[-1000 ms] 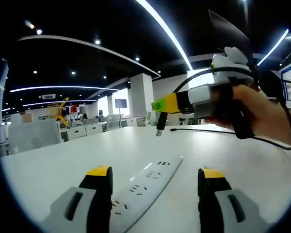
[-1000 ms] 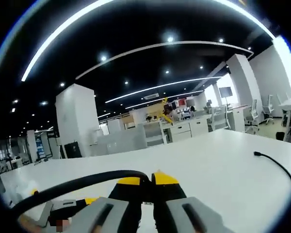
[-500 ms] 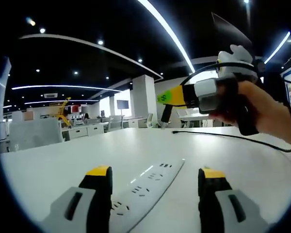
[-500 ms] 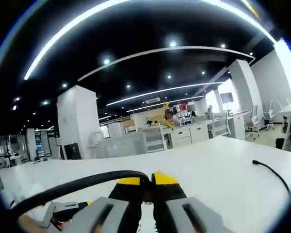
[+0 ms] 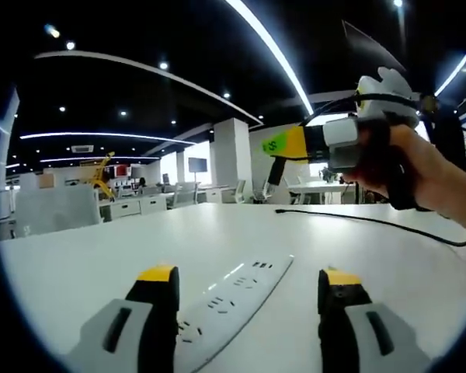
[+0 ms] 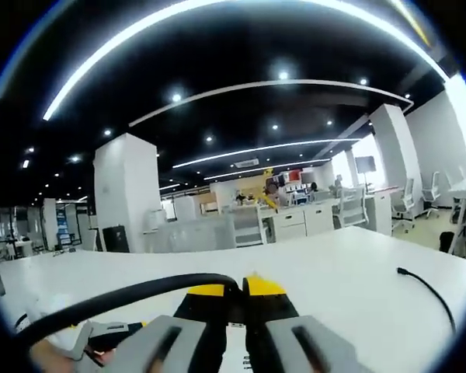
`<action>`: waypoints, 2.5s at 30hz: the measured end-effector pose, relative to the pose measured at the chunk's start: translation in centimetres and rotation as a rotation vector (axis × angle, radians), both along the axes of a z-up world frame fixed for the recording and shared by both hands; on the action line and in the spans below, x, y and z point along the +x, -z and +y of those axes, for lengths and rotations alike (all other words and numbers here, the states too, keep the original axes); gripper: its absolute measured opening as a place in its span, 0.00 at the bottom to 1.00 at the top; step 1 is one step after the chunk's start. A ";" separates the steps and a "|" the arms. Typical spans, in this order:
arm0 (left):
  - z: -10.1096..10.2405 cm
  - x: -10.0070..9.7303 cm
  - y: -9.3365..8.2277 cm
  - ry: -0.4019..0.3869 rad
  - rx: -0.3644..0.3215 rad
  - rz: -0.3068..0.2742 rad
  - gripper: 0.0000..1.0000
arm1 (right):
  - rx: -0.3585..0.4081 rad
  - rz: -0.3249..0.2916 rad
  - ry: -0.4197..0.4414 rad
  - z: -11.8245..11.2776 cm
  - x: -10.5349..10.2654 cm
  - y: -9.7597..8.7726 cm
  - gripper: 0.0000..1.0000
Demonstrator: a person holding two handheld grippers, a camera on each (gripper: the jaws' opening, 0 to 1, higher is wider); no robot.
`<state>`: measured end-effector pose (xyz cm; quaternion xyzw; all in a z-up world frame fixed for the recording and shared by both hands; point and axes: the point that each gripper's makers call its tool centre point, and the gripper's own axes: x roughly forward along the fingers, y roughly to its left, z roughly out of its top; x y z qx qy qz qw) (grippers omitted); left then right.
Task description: Locate the USB plug end of the data cable currently connected to the USB port on the desk. Grip the plug, withdraw it from the port, and place it onto the desktop.
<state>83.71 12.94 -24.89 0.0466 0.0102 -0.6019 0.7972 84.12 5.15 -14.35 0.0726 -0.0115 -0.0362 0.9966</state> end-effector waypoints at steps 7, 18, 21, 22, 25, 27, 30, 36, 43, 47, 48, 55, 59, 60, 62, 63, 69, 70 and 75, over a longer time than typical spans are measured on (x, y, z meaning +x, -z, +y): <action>1.4 0.2 -1.0 -0.034 -0.058 0.030 0.73 | 0.029 -0.013 -0.013 0.4 -0.9 -0.3 0.08; 3.2 -0.2 -1.6 -0.052 -0.033 -0.004 0.73 | 0.041 0.022 -0.037 1.6 -1.0 1.1 0.08; 3.6 -0.8 -2.1 -0.045 -0.033 -0.019 0.73 | 0.030 0.035 -0.041 1.8 -1.5 1.1 0.08; 3.7 -1.0 -2.2 -0.042 -0.029 -0.027 0.73 | 0.026 0.036 -0.044 1.9 -1.8 1.0 0.08; 4.1 -1.5 -2.3 -0.036 -0.020 -0.036 0.73 | 0.005 0.044 -0.047 2.2 -2.5 0.7 0.08; 4.5 -1.9 -2.4 -0.035 -0.022 -0.034 0.73 | -0.008 0.048 -0.046 2.3 -3.2 0.6 0.08; 5.0 -2.6 -2.4 -0.030 -0.021 -0.036 0.73 | -0.064 0.076 -0.030 2.2 -4.2 1.1 0.08; 6.4 -4.0 -2.2 -0.021 -0.003 -0.043 0.73 | -0.066 0.083 -0.046 2.7 -6.2 1.4 0.08; 8.4 -6.2 -2.8 -0.004 -0.018 -0.043 0.73 | -0.153 0.107 -0.110 5.0 -8.4 2.1 0.08; 9.2 -8.4 -2.5 0.034 0.002 -0.053 0.74 | -0.182 0.115 -0.153 6.7 -9.4 2.5 0.08; 9.3 -8.9 -2.5 0.044 0.008 -0.060 0.74 | -0.199 0.119 -0.165 7.2 -9.7 2.6 0.08; 9.7 -11.8 -2.3 0.086 -0.007 -0.052 0.73 | -0.304 0.136 -0.231 9.3 -10.9 3.1 0.08; 9.8 -13.2 -2.3 0.106 -0.030 -0.047 0.73 | -0.368 0.148 -0.259 10.2 -11.4 3.8 0.08; 9.7 -13.3 -2.3 0.107 -0.033 -0.043 0.73 | -0.380 0.152 -0.266 10.4 -11.5 4.0 0.08; 9.6 -13.8 -2.3 0.118 -0.011 -0.054 0.73 | -0.416 0.157 -0.286 11.0 -11.7 4.5 0.08; 9.6 -13.9 -2.4 0.117 -0.015 -0.057 0.73 | -0.436 0.174 -0.299 11.3 -11.7 4.8 0.08; 9.7 -14.2 -2.3 0.124 -0.010 -0.068 0.73 | -0.577 0.257 -0.324 11.5 -11.5 6.5 0.08; 9.7 -14.2 -2.3 0.122 -0.015 -0.061 0.73 | -0.584 0.261 -0.319 11.4 -11.5 6.6 0.08; 9.5 -14.1 -1.8 0.123 -0.015 -0.045 0.73 | -0.678 0.335 -0.299 10.3 -11.7 7.9 0.08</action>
